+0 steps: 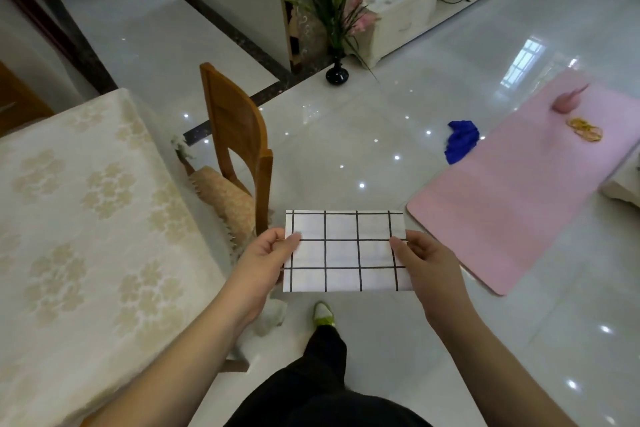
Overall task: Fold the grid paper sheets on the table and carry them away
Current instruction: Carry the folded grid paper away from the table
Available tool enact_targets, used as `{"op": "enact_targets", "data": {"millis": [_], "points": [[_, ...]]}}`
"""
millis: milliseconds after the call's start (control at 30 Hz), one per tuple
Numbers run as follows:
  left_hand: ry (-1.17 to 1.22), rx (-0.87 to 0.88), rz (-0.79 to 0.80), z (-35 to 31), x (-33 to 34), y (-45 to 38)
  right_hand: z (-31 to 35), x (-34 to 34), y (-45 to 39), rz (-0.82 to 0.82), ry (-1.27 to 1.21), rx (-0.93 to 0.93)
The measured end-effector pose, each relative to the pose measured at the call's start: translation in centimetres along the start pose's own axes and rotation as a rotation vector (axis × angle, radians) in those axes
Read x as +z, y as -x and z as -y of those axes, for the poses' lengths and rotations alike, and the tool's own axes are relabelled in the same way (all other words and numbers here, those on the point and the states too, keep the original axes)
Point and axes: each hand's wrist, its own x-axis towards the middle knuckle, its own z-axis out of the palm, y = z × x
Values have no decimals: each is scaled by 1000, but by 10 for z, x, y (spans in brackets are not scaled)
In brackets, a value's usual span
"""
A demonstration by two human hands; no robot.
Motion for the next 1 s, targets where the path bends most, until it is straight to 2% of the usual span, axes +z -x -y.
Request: {"op": "enact_targets", "data": {"millis": [167, 400, 733, 1000], "points": [[-47, -11, 57, -15, 16, -57, 19, -1, -60, -31, 19, 9], [-110, 8, 59, -69, 19, -132, 61, 7, -134, -31, 18, 10], [-46, 23, -2, -132, 31, -216, 107, 16, -229, 58, -10, 4], [-11, 19, -92, -176, 56, -301, 133, 16, -349, 163, -47, 4]]}}
